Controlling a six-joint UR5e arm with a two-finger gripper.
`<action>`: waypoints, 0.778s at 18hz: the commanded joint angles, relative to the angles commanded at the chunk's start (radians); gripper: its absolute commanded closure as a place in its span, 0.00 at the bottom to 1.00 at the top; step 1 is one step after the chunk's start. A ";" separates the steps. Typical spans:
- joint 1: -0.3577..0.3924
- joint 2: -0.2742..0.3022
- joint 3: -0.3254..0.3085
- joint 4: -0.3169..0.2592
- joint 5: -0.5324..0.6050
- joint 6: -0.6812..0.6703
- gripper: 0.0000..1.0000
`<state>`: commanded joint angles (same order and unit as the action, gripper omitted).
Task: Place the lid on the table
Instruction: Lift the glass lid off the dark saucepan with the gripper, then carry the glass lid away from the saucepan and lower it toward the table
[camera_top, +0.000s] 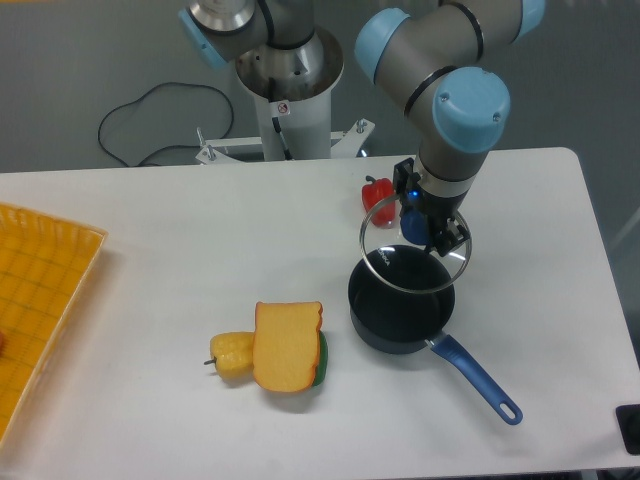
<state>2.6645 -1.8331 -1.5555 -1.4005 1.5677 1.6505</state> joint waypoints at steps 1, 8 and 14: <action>0.005 0.000 -0.003 0.000 -0.002 0.003 0.49; 0.044 0.000 0.021 0.003 0.002 0.005 0.49; 0.075 -0.012 0.046 0.005 0.008 0.070 0.49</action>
<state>2.7397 -1.8453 -1.5095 -1.3959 1.5754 1.7209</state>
